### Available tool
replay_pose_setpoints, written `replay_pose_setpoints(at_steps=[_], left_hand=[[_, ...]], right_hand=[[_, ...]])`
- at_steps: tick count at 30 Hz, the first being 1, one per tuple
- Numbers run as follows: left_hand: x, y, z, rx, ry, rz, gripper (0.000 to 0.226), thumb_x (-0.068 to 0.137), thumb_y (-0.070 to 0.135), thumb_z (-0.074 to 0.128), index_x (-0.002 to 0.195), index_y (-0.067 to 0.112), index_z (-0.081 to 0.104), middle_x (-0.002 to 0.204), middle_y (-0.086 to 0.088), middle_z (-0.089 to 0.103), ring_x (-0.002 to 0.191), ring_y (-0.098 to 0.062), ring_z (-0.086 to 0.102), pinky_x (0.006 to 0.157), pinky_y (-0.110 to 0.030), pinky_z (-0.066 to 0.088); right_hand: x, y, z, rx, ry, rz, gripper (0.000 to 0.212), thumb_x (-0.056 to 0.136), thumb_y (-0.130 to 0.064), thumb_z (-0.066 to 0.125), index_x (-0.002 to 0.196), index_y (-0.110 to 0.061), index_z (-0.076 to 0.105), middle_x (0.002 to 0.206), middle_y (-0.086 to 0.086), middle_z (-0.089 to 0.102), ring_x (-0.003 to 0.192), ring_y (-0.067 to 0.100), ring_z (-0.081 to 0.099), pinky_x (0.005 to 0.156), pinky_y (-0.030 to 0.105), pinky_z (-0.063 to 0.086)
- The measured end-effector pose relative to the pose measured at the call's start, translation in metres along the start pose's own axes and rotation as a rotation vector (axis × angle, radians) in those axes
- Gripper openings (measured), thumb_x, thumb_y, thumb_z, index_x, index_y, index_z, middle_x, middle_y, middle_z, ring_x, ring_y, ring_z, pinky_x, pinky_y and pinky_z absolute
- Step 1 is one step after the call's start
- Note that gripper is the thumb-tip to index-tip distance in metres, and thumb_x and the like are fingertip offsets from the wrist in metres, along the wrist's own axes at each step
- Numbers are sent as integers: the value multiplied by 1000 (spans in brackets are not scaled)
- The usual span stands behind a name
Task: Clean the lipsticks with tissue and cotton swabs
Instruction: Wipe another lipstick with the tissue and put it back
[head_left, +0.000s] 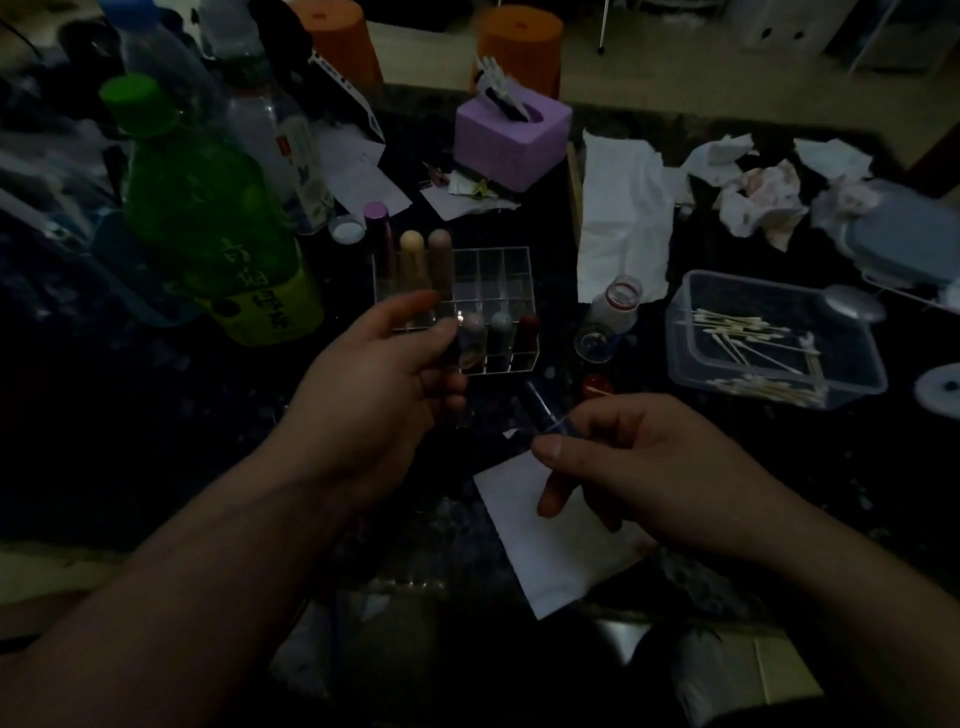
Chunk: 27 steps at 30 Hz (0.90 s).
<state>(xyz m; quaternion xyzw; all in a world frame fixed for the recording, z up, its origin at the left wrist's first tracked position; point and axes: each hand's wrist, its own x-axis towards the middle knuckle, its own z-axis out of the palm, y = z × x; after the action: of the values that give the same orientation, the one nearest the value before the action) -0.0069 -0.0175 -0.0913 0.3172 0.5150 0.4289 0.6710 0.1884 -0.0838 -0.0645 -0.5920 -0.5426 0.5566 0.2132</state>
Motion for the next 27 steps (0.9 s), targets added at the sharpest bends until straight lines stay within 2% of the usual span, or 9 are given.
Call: replay_pose_setpoints(at_steps=[2, 6, 9, 12, 14, 16, 19, 23, 27], left_hand=[[-4, -1, 0, 69, -29, -42, 26, 98, 13, 58, 122, 21, 64, 95, -12, 70, 64, -17, 59, 56, -30, 48], [-8, -8, -1, 144, -33, -200, 22, 97, 18, 60, 119, 19, 64, 83, -10, 68, 65, -19, 61, 56, -32, 50], [-6, -10, -2, 185, -35, -300, 34, 89, 12, 71, 118, 3, 56, 95, -22, 71, 70, -31, 73, 60, -38, 59], [-4, -12, -6, 495, -14, -169, 33, 81, 13, 81, 105, 5, 60, 94, -17, 72, 74, -25, 76, 68, -40, 63], [-3, -12, -8, 811, 32, 0, 28, 78, 23, 84, 98, 16, 66, 88, -3, 72, 73, -15, 73, 69, -31, 61], [-3, -14, -7, 963, 61, 117, 22, 80, 31, 82, 95, 26, 68, 85, 8, 69, 74, -5, 67, 63, -17, 52], [3, -22, -4, 899, 47, 179, 13, 88, 33, 74, 98, 31, 66, 89, 11, 68, 81, -1, 65, 67, -16, 49], [8, -29, 1, 782, -3, 227, 34, 100, 28, 59, 133, 29, 60, 116, 6, 69, 104, -5, 65, 95, -27, 52], [6, -30, 6, 769, -72, 216, 28, 103, 29, 51, 130, 34, 56, 102, 11, 70, 88, -1, 67, 88, -31, 55]], right_hand=[[-2, 1, -1, 19, 8, -29, 30, 91, -34, 63, 84, -5, 70, 81, -1, 76, 57, 18, 55, 56, 22, 46], [-3, 4, -1, 22, 84, -82, 18, 90, -30, 66, 80, -16, 74, 60, -14, 66, 51, -2, 54, 52, 9, 40], [0, 5, 1, 8, 139, -116, 12, 87, -28, 69, 83, -19, 76, 68, -5, 69, 55, -5, 57, 55, 8, 41], [2, 7, 1, -50, 146, -120, 18, 87, -32, 68, 83, -16, 76, 73, 1, 71, 57, -1, 58, 57, 12, 43], [1, 8, 2, -59, 161, -131, 18, 86, -34, 69, 83, -19, 77, 75, 4, 71, 61, 5, 61, 58, 18, 47], [2, 11, 3, -54, 204, -140, 18, 85, -37, 69, 84, -21, 77, 81, 7, 72, 74, 16, 68, 68, 29, 53], [4, 14, 2, -36, 258, -130, 20, 85, -38, 69, 87, -21, 78, 89, 9, 73, 87, 23, 69, 83, 39, 54], [2, 13, -1, -10, 282, -118, 17, 84, -36, 70, 84, -22, 78, 90, 10, 73, 86, 21, 67, 75, 28, 50], [2, 17, -3, -31, 259, -115, 24, 86, -39, 67, 89, -18, 78, 94, 14, 72, 90, 26, 67, 80, 35, 50]])
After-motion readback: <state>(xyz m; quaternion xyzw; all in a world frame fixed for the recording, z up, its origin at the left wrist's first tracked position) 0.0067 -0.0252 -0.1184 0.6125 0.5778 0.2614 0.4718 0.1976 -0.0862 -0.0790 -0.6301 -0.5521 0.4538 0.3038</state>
